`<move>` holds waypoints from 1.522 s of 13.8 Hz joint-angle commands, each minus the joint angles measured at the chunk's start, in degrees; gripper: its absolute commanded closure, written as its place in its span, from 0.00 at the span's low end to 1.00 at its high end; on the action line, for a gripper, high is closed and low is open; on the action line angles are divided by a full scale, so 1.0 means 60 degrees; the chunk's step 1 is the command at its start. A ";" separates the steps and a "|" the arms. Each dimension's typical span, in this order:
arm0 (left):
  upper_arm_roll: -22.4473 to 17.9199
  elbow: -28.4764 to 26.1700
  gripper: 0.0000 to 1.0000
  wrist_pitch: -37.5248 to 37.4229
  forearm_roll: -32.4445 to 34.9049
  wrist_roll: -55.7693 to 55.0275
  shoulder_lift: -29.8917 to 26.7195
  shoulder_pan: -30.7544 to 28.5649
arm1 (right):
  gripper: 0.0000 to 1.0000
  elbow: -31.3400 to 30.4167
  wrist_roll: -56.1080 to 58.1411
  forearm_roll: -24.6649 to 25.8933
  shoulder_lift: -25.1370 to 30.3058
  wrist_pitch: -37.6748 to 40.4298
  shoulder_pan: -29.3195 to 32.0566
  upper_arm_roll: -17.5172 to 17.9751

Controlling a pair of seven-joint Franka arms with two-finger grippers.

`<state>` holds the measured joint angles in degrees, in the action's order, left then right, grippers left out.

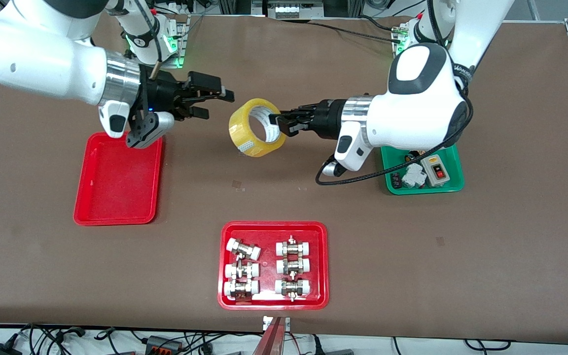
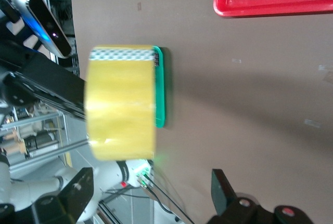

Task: Left arm passes tape to right arm into tray
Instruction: 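Lift the tape with the left gripper while the right gripper reaches toward it, then grasp the tape with the right gripper, then open the left gripper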

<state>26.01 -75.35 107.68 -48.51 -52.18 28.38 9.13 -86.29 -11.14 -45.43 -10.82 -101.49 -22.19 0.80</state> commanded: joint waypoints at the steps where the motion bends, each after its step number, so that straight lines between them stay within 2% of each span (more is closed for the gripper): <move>1: 0.0015 0.0401 1.00 -0.0031 -0.0206 -0.0224 0.0104 0.0032 | 0.00 0.0203 -0.0676 -0.0133 -0.0202 -0.0458 -0.0432 -0.0090; 6: 0.0015 0.0401 1.00 -0.0061 -0.0206 -0.0209 0.0075 -0.0027 | 0.00 0.0217 -0.1086 -0.0206 -0.0422 -0.0881 -0.0432 -0.0104; 9: 0.0015 0.0401 1.00 -0.0075 -0.0162 -0.0150 0.0060 -0.0041 | 0.00 0.0217 -0.1292 -0.0733 -0.0466 -0.1089 -0.0359 -0.0119; 21: 0.0015 0.0401 1.00 -0.0119 -0.0118 -0.0136 0.0046 -0.0085 | 0.00 0.0232 -0.1176 -0.0778 -0.0540 -0.2012 -0.0344 -0.0119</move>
<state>25.90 -74.56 107.72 -48.51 -52.73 28.39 8.83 -86.10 -18.03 -49.18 -13.26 -113.28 -24.32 0.02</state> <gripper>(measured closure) 0.784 0.000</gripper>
